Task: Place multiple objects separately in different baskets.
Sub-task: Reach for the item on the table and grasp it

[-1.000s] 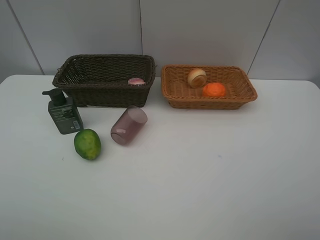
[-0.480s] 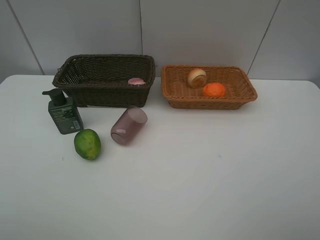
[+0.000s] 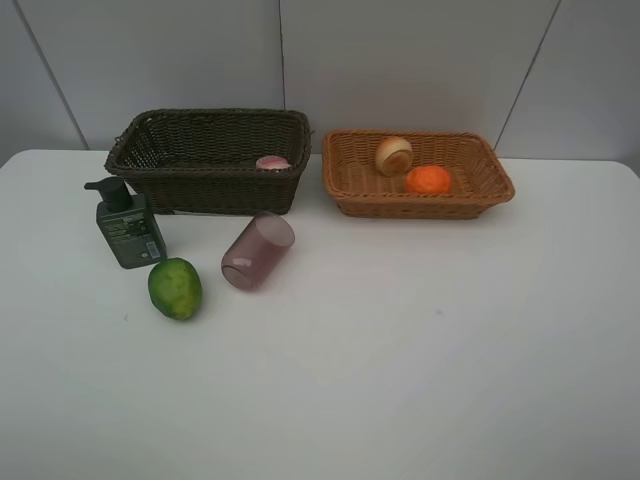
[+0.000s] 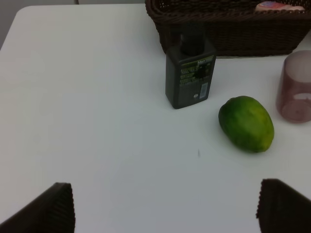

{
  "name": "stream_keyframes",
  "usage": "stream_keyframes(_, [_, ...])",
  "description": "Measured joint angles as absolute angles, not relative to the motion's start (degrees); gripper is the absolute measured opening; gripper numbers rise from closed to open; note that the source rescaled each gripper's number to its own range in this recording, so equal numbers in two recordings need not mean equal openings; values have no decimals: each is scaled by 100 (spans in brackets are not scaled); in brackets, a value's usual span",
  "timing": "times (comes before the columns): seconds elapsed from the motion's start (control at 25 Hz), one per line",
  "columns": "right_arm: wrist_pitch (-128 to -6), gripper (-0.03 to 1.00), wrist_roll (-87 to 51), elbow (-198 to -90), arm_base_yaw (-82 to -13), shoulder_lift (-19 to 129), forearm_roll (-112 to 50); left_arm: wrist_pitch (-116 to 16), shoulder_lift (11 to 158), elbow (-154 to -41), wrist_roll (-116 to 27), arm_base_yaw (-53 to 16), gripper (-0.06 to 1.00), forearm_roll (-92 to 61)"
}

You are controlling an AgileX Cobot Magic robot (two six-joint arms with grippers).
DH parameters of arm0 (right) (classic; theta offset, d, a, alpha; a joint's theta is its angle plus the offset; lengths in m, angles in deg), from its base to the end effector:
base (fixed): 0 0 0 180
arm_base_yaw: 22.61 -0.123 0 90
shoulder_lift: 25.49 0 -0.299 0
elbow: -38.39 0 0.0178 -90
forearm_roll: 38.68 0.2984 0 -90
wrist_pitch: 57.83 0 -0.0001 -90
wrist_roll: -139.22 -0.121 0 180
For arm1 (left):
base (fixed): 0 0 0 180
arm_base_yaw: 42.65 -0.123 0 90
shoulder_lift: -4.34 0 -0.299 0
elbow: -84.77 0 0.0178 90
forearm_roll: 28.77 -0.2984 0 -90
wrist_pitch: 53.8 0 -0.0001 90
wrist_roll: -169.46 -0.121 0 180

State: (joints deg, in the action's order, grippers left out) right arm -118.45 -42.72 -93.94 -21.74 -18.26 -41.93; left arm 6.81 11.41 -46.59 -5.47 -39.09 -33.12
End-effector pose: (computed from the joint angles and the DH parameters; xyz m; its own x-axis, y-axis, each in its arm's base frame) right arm 0.0462 -0.0067 0.2947 -0.4298 0.0125 -0.9028 0.0623 0.9979 -0.0158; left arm 0.0484 0.0050 0.2891 -0.4410 -0.0237 -0.8972 -0.0198 0.9997 -0.0167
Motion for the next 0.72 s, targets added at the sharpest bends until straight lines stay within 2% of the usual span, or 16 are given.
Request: stream_keyframes(0.72, [-11845, 87, -4272, -9394, -2174, -1826, -4193, 681, 1141, -4659, -547, -3909, 94, -3312])
